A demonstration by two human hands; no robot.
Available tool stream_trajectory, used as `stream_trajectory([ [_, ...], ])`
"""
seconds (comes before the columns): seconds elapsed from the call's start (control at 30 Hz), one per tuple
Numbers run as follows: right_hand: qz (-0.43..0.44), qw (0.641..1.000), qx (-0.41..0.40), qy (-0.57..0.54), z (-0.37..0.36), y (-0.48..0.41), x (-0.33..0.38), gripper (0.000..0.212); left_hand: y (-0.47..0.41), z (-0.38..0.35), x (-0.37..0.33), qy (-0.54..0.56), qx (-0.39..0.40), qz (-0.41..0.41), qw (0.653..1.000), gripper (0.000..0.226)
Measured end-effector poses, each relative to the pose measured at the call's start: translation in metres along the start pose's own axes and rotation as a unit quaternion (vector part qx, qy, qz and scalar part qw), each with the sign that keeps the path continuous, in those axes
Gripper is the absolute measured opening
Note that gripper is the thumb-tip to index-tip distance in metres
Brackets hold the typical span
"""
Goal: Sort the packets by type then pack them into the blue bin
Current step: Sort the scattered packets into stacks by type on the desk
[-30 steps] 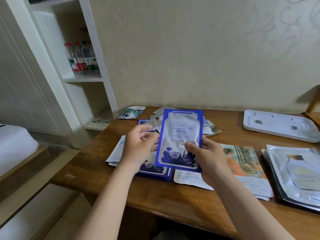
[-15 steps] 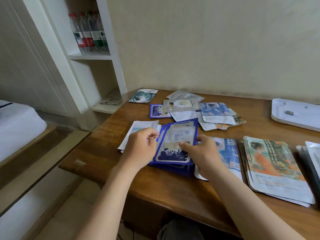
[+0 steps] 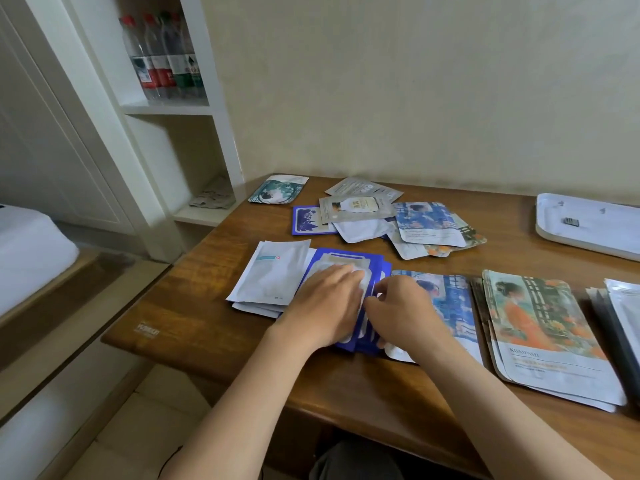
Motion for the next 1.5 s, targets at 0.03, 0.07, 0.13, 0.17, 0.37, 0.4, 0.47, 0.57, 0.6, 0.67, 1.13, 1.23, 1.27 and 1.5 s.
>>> stream_trajectory([
  [0.03,0.007,1.000,-0.012,0.010,0.002,0.000,0.001,0.017,-0.005,-0.002,-0.002,-0.026,0.007,0.001,1.000,0.044],
  [0.07,0.023,0.999,-0.030,0.025,0.004,-0.001,0.001,0.019,-0.010,-0.006,-0.002,-0.050,0.014,0.004,0.999,0.045],
  [0.13,0.077,0.990,-0.069,0.092,0.009,-0.004,0.000,0.014,-0.017,-0.015,0.000,-0.072,0.035,0.013,0.997,0.050],
  [0.17,0.105,0.982,-0.087,0.133,0.012,-0.004,-0.001,0.015,-0.018,-0.019,0.001,-0.070,0.041,0.017,0.997,0.053],
  [0.37,0.071,0.947,-0.028,0.313,0.001,-0.023,-0.035,0.059,-0.028,-0.027,-0.001,-0.060,0.076,0.033,0.995,0.058],
  [0.4,0.062,0.949,-0.017,0.307,-0.002,-0.026,-0.040,0.060,-0.030,-0.028,-0.004,-0.062,0.081,0.037,0.994,0.058],
  [0.47,0.071,0.951,-0.023,0.299,-0.005,-0.030,-0.045,0.061,-0.034,-0.028,-0.009,-0.064,0.087,0.045,0.993,0.058],
  [0.57,0.077,0.955,-0.037,0.284,-0.006,-0.030,-0.048,0.062,-0.037,-0.031,-0.014,-0.070,0.081,0.060,0.992,0.059],
  [0.6,0.082,0.956,-0.037,0.279,-0.006,-0.030,-0.049,0.062,-0.037,-0.033,-0.014,-0.071,0.078,0.063,0.992,0.059],
  [0.67,0.085,0.957,-0.034,0.275,-0.006,-0.030,-0.049,0.062,-0.037,-0.035,-0.013,-0.069,0.070,0.066,0.993,0.060],
  [1.13,0.084,0.962,-0.021,0.258,-0.006,-0.029,-0.050,0.064,-0.036,-0.034,-0.014,-0.062,0.057,0.070,0.994,0.061],
  [1.23,0.086,0.963,-0.022,0.254,-0.005,-0.029,-0.050,0.064,-0.036,-0.033,-0.016,-0.066,0.055,0.070,0.994,0.062],
  [1.27,0.086,0.963,-0.021,0.253,-0.005,-0.029,-0.050,0.064,-0.036,-0.033,-0.016,-0.066,0.054,0.071,0.994,0.062],
  [1.5,0.083,0.965,-0.013,0.249,-0.003,-0.028,-0.048,0.063,-0.036,-0.034,-0.015,-0.067,0.047,0.073,0.994,0.063],
])
Point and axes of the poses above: each hand's wrist, its own y-axis away from the middle knuckle, its own z-axis out of the back of the hand, x = y × z, the point moved 4 cm from there along -y, towards the middle knuckle, and after that the axes turned 5 degrees about z, right-handed, at the moved point
